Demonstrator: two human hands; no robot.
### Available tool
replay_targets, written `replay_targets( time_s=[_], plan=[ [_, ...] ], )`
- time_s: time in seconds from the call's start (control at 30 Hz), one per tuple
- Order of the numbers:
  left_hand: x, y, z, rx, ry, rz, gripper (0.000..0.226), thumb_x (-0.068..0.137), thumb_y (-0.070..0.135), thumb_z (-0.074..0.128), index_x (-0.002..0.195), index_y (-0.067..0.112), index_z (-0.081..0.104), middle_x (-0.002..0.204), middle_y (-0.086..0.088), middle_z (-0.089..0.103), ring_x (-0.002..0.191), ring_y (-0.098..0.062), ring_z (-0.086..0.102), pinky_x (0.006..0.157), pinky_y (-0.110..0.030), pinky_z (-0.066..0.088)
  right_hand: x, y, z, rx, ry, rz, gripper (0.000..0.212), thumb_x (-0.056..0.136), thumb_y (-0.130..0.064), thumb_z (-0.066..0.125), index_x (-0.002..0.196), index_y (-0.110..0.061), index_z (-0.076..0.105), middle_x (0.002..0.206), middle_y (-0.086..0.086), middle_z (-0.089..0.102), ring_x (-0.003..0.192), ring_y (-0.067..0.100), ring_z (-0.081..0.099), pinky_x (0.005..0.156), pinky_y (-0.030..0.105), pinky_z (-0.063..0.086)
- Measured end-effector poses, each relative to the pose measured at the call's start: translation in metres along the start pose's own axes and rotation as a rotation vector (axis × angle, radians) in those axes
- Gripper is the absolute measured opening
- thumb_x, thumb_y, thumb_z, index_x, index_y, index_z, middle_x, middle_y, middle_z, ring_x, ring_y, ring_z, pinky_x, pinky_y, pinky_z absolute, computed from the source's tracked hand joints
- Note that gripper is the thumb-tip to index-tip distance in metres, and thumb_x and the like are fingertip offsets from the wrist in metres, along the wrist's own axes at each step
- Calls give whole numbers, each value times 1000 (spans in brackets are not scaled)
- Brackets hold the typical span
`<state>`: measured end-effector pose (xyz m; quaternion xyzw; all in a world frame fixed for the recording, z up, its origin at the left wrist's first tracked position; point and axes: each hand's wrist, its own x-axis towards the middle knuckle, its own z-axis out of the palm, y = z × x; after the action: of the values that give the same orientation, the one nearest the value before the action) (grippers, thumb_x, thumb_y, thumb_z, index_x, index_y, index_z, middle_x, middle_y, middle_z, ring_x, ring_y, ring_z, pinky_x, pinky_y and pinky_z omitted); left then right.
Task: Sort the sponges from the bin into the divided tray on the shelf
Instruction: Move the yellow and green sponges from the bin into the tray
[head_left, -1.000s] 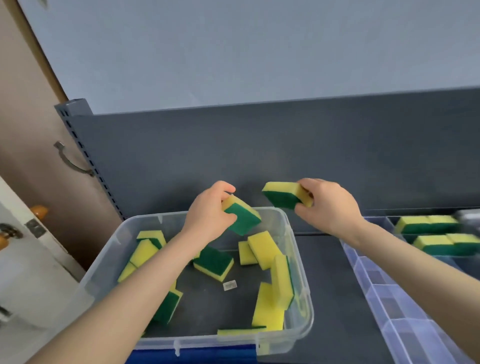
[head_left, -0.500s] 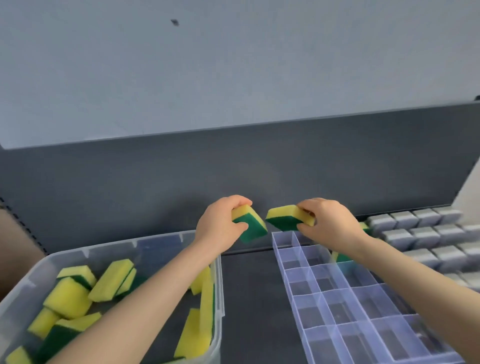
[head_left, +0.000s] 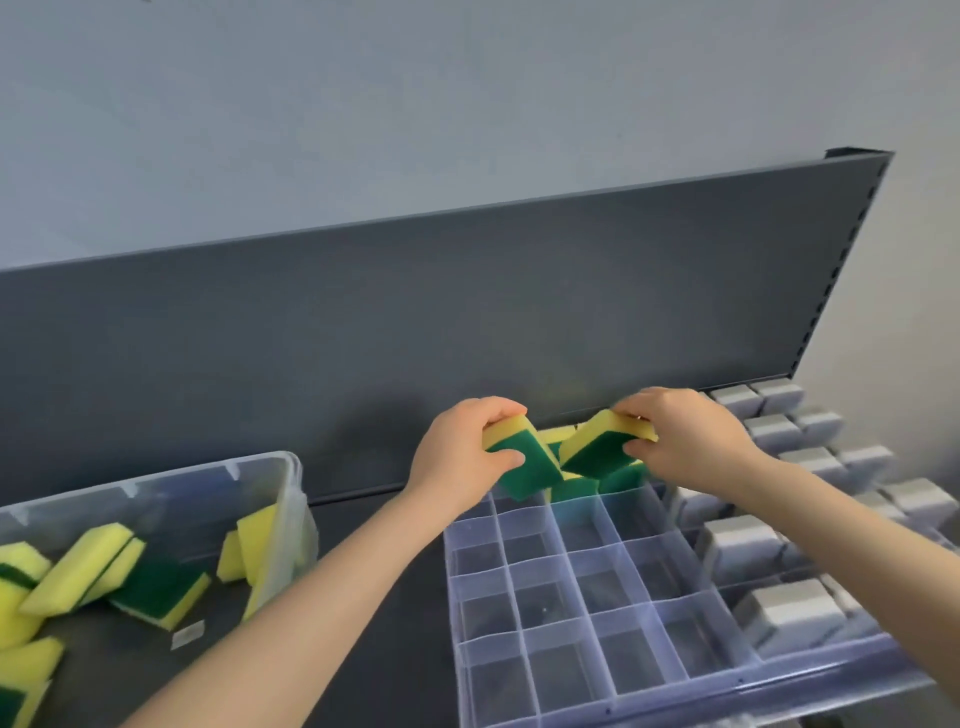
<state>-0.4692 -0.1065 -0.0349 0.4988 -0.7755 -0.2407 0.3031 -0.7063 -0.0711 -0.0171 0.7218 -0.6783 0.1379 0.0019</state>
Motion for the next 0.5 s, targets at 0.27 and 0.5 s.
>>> replay_targets(
  time_s=[0.27, 0.5],
  plan=[
    [1, 20, 56, 18, -60, -42, 45, 78, 19, 74, 118, 34, 60, 115, 15, 61, 106, -7, 57, 91, -38, 51, -12, 51, 13, -55, -85, -60, 39, 83, -26, 57, 120, -37, 56, 115, -8, 63, 102, 21, 58, 74, 34, 51],
    [-3, 19, 79, 98, -85, -87, 46, 81, 19, 72, 122, 35, 58, 121, 15, 58, 110, -8, 53, 89, -28, 47, -11, 64, 27, -73, -152, -140, 41, 87, -23, 53, 125, -37, 54, 123, -8, 60, 104, 20, 58, 73, 31, 52]
  ],
)
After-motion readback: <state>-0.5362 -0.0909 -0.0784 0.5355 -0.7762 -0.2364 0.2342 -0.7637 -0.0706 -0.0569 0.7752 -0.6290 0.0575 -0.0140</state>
